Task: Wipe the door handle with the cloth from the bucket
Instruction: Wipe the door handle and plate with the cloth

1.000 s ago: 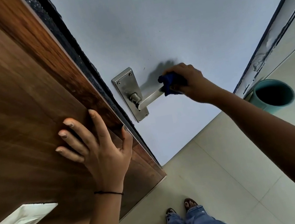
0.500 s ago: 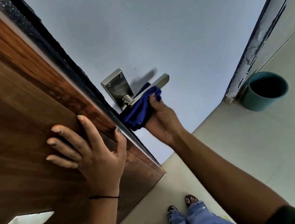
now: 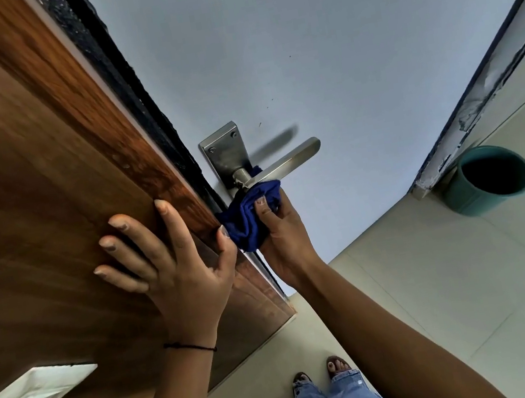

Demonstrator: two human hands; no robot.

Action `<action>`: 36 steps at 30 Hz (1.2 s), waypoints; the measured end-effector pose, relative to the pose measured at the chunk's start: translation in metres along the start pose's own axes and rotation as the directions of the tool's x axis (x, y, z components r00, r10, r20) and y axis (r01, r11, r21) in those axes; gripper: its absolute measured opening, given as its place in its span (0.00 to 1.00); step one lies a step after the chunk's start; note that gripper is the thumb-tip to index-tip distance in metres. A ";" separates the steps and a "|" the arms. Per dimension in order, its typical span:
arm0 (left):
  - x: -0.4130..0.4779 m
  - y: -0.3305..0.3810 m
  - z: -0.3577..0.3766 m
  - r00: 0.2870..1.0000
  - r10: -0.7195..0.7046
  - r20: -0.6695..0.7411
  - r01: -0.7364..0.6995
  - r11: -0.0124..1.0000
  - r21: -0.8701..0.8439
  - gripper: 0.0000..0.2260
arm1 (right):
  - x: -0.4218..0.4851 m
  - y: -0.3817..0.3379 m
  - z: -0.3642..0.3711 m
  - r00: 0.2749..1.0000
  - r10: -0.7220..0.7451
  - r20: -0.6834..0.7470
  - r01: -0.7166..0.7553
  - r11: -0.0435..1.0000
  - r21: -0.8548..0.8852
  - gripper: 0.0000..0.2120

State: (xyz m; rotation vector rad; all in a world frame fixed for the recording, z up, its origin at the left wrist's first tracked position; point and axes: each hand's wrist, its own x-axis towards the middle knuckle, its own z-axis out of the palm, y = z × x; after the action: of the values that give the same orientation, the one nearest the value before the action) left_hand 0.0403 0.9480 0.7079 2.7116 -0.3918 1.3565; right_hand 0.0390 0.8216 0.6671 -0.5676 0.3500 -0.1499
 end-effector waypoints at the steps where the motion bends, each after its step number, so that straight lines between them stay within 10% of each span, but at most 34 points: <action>1: 0.000 0.000 0.001 1.000 0.008 -0.008 -0.008 1.000 0.011 0.42 | -0.001 0.000 -0.001 1.000 -0.008 -0.004 0.008 0.999 -0.046 0.14; 10: 0.000 0.001 0.006 0.999 0.001 -0.048 0.004 0.994 0.105 0.47 | 0.008 0.011 -0.003 0.947 -0.293 -0.129 0.184 0.828 -0.529 0.12; 16: -0.002 -0.001 0.007 0.999 0.005 -0.039 0.000 0.992 0.124 0.47 | 0.018 0.030 0.009 0.846 -0.449 -0.289 0.241 0.804 -0.544 0.10; 29: -0.002 -0.001 0.008 0.999 0.016 -0.047 -0.009 0.990 0.138 0.45 | 0.037 0.036 -0.030 0.808 -0.312 -0.500 0.049 0.881 -0.471 0.20; 36: -0.003 -0.002 0.006 0.999 0.031 -0.024 -0.028 0.990 0.138 0.44 | 0.008 -0.023 -0.024 0.677 -0.556 -0.481 0.250 0.790 -0.560 0.22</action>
State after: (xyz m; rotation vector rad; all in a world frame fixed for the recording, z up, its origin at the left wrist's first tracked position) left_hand 0.0441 0.9494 0.7018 2.8053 -0.3495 1.4774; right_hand 0.0370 0.7884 0.6588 -1.0685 0.9313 -0.7405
